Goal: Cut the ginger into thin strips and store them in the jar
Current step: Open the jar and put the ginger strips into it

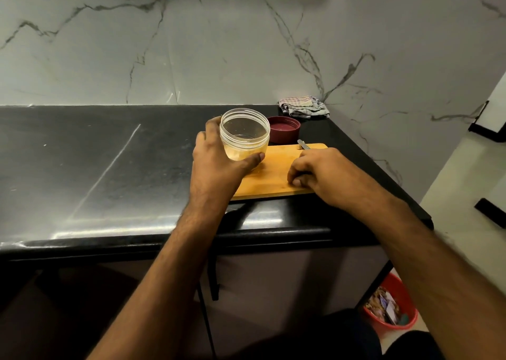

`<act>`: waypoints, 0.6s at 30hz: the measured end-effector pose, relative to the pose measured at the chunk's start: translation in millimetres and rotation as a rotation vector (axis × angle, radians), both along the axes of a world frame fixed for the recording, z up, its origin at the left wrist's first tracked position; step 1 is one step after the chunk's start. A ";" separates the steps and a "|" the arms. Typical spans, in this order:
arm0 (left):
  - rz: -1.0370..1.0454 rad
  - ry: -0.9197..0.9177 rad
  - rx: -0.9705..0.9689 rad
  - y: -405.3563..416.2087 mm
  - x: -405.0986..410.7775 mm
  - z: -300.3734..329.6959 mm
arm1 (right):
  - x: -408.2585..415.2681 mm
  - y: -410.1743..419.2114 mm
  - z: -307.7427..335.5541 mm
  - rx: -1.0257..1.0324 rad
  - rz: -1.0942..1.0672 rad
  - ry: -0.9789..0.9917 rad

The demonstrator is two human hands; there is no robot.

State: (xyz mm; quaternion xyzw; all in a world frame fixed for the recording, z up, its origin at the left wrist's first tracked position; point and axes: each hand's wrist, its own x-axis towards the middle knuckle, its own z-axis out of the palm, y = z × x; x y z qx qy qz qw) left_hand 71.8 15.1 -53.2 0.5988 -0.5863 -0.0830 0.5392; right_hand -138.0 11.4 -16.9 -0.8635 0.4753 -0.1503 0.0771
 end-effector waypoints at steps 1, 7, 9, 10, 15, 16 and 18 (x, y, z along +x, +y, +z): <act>-0.001 0.003 -0.001 -0.1 0.2 0.1 | 1.0 -1.6 2.6 0.029 -0.010 -0.001; -0.005 -0.002 0.001 -1.1 0.5 -0.3 | 14.6 -18.5 3.5 0.125 -0.010 0.080; -0.005 -0.001 -0.002 -2.0 1.3 -1.0 | 17.0 -22.4 4.5 0.153 0.015 0.116; -0.004 0.002 -0.004 -2.2 1.4 -1.4 | 16.7 -23.3 5.3 0.166 0.024 0.123; -0.014 -0.003 -0.013 -3.1 2.8 -2.2 | 14.0 -22.3 17.4 -0.283 0.001 -0.116; -0.013 -0.006 -0.016 -3.0 2.9 -2.2 | 17.0 -19.9 22.8 -0.376 0.005 -0.261; -0.007 -0.009 -0.023 -3.0 3.1 -1.6 | 28.0 -18.4 32.4 -0.483 -0.007 -0.482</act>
